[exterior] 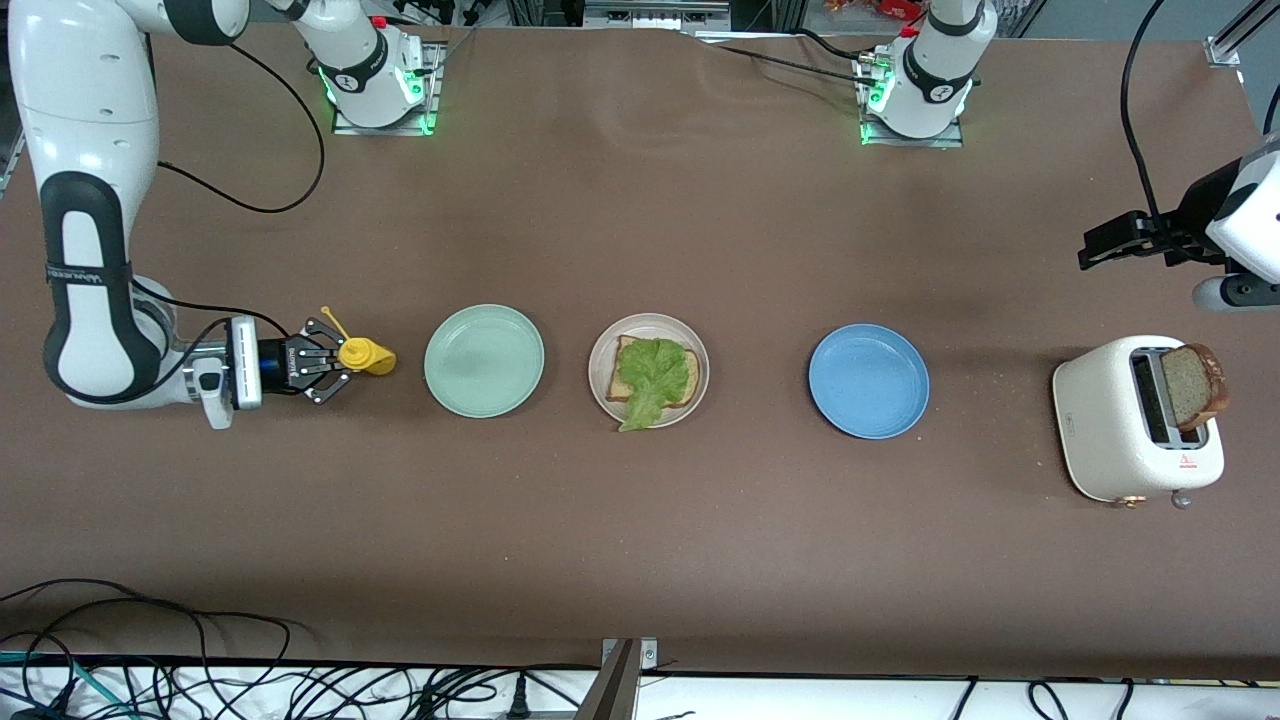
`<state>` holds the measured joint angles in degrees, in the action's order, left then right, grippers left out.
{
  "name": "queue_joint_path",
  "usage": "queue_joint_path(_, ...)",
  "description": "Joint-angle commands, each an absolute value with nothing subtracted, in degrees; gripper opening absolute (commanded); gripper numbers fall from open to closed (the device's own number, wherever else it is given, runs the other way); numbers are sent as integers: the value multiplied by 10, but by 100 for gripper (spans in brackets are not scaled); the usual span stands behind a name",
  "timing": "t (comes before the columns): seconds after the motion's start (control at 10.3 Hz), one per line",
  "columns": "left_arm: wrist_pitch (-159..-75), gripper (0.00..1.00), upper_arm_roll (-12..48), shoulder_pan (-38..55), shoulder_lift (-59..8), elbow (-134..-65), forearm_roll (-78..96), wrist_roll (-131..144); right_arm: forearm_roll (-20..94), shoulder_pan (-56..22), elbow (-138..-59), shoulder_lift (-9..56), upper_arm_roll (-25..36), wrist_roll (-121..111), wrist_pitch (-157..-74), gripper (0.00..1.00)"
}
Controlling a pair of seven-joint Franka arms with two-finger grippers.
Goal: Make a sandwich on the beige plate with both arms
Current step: 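Set the mustard bottle upright on the table with the right gripper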
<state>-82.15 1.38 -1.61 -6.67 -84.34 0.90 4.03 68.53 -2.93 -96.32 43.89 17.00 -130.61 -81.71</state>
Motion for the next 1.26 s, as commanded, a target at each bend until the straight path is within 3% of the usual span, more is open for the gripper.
queue_joint_path(0.0,-822,100,15,-18,-72,-832,4,35,703,-19,-966,461,164,-1351,-795,0)
queue_joint_path(0.58,-822,100,15,-18,-73,-832,4,35,722,-19,-966,488,164,-1422,-776,0)
queue_joint_path(0.68,-822,100,15,-18,-73,-832,4,35,722,-19,-965,488,164,-1423,-777,17)
queue_joint_path(0.78,-822,100,15,-18,-73,-832,4,35,722,-17,-966,490,164,-1441,-775,64)
queue_joint_path(0.87,-822,100,15,-18,-73,-832,4,35,722,-7,-966,497,164,-1479,-766,100)
queue_joint_path(1.16,-822,100,15,-18,-76,-832,0,33,710,5,-958,506,170,-1486,-765,100)
